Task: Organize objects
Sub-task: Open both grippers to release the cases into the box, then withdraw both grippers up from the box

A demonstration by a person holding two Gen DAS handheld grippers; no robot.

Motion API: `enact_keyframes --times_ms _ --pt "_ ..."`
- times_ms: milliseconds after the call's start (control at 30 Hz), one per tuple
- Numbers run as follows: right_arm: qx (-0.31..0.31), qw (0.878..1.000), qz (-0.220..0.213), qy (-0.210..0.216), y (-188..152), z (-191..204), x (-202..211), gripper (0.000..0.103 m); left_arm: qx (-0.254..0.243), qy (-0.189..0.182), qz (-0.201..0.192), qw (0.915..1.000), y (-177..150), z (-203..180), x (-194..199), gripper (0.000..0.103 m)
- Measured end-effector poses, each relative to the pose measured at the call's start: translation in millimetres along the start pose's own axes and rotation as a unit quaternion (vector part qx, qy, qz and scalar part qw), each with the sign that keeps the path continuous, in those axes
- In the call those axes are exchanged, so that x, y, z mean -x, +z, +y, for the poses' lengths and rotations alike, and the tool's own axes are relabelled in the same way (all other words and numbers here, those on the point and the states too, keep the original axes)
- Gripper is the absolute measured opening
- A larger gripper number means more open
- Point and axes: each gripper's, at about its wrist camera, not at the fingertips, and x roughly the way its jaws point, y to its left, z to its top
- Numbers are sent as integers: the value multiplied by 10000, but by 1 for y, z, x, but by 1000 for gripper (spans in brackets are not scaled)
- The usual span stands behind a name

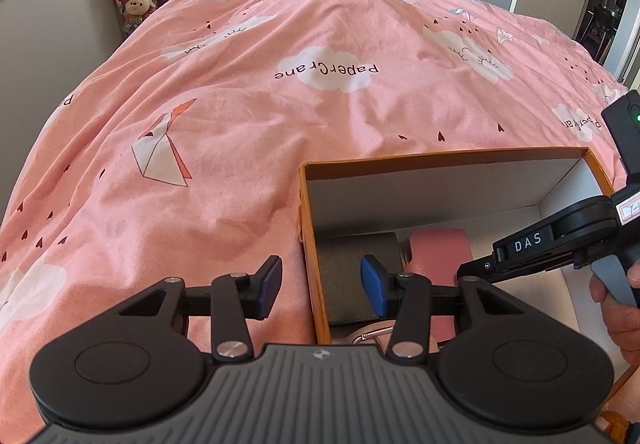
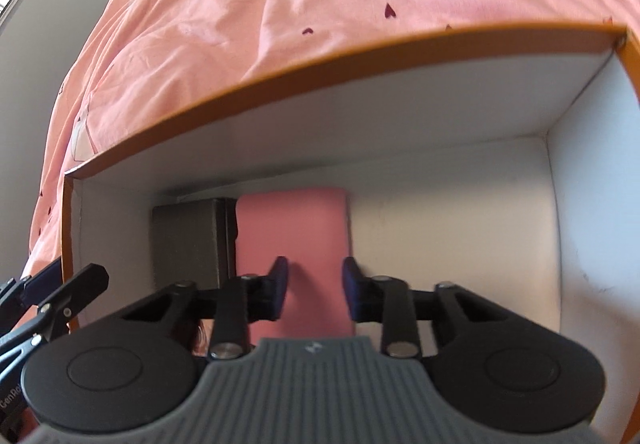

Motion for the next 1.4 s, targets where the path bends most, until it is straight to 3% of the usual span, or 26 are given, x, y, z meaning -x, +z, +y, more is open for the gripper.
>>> enact_keyframes --times_ms 67,133,233,567,733,867,967,1167,1400 --pt "6 10000 -42 -4 -1 1 0 22 -8 7 2 10000 0 0 0 53" --pt "-72 9997 -15 228 -2 -1 -1 5 -25 4 -1 10000 0 -1 1 52" --pt "-185 9974 266 648 -5 2 -14 0 -32 9 -16 10000 0 -1 3 52" --pt "512 9986 -108 95 -16 24 5 1 -17 15 -71 10000 -1 0 14 52" --pt "992 9933 -525 -275 -30 33 35 3 -73 -4 -153 9999 -2 -8 29 52" --pt "1249 9880 -854 -320 -47 36 62 3 -113 -55 -306 9995 -5 -15 49 52" --pt "1425 9825 -1164 -295 -65 38 85 3 -155 -199 -454 9987 -10 -21 68 52" --pt "1720 9687 -1772 -241 -114 44 121 6 -174 -827 -558 9949 -28 -38 105 49" --pt "1762 9615 -2069 -411 -177 32 152 6 -55 -1466 -274 9888 -62 -53 125 47"
